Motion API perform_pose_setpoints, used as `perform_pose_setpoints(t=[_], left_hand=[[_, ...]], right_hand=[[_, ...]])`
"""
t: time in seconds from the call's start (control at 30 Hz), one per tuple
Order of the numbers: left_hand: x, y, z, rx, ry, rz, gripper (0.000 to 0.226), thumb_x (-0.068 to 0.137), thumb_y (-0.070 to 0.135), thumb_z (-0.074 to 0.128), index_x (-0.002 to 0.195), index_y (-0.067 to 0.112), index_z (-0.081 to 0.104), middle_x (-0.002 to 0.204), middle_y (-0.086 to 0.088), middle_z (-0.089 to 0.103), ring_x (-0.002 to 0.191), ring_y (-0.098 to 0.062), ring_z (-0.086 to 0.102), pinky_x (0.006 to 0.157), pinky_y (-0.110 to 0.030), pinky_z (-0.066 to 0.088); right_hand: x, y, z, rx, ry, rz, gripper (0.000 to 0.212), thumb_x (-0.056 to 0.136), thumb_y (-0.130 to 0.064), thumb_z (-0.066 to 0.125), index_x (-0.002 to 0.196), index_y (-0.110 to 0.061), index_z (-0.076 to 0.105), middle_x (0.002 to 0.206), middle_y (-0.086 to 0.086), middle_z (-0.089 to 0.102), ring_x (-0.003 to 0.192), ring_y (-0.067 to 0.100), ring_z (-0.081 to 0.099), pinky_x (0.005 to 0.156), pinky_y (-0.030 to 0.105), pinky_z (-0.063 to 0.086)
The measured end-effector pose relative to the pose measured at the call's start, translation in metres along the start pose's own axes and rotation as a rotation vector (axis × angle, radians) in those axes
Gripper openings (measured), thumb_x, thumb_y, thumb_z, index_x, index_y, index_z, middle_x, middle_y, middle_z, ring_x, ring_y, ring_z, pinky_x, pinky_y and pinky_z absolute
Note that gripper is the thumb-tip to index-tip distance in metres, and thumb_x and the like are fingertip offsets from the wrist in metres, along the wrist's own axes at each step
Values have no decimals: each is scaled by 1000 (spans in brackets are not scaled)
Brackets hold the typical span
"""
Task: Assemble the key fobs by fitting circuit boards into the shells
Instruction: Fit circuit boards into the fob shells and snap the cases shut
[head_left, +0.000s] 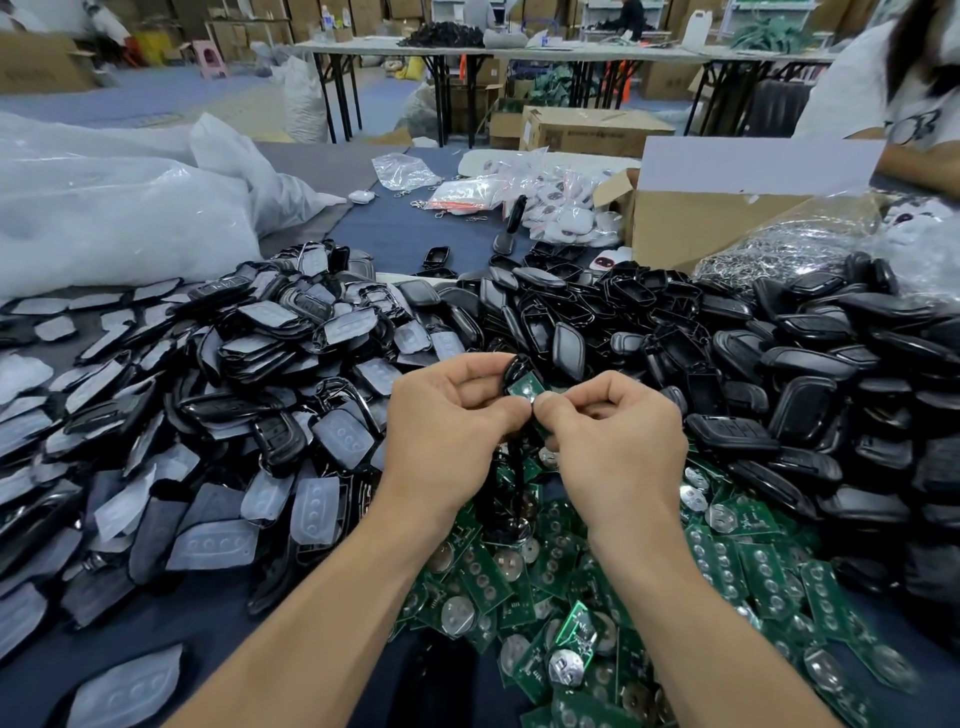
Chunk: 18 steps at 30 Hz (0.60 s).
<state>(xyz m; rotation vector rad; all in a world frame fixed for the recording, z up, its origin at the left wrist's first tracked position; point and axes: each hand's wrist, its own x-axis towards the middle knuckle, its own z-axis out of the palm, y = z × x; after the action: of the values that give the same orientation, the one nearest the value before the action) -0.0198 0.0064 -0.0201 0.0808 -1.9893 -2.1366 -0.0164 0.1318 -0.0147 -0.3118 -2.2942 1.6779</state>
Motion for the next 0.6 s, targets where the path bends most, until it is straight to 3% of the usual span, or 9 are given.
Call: perform_pose_setpoints(t=[0.13, 0.27, 0.47, 0.6], left_hand=[[0, -2, 2, -59, 21, -28, 34, 81, -13, 78, 109, 7, 76, 88, -6, 82, 74, -17, 77, 64, -22, 57], [0, 1, 0, -85, 32, -26, 33, 78, -16, 77, 102, 7, 77, 84, -7, 81, 71, -17, 77, 62, -21, 57], [0, 5, -3, -144, 41, -38, 27, 79, -15, 76, 96, 7, 76, 81, -11, 80, 70, -32, 64, 61, -35, 55], [2, 8, -8, -233, 48, -95, 29, 80, -19, 71, 89, 9, 73, 78, -10, 78, 66, -20, 73, 57, -26, 58]], right_hand=[[0, 0, -1, -17, 18, 1, 21, 79, -30, 83, 66, -24, 67, 56, -11, 69, 54, 5, 68, 49, 20, 47], [-2, 0, -1, -42, 4, -6, 21, 80, -31, 82, 66, -24, 67, 56, -12, 69, 53, 4, 66, 47, 19, 45], [-4, -6, -4, -79, -41, -40, 22, 78, -36, 79, 68, -23, 66, 53, -7, 68, 49, 11, 64, 48, 31, 51], [-6, -6, -5, -152, -47, -90, 32, 77, -52, 74, 68, -23, 63, 50, -12, 64, 43, 7, 55, 49, 28, 44]])
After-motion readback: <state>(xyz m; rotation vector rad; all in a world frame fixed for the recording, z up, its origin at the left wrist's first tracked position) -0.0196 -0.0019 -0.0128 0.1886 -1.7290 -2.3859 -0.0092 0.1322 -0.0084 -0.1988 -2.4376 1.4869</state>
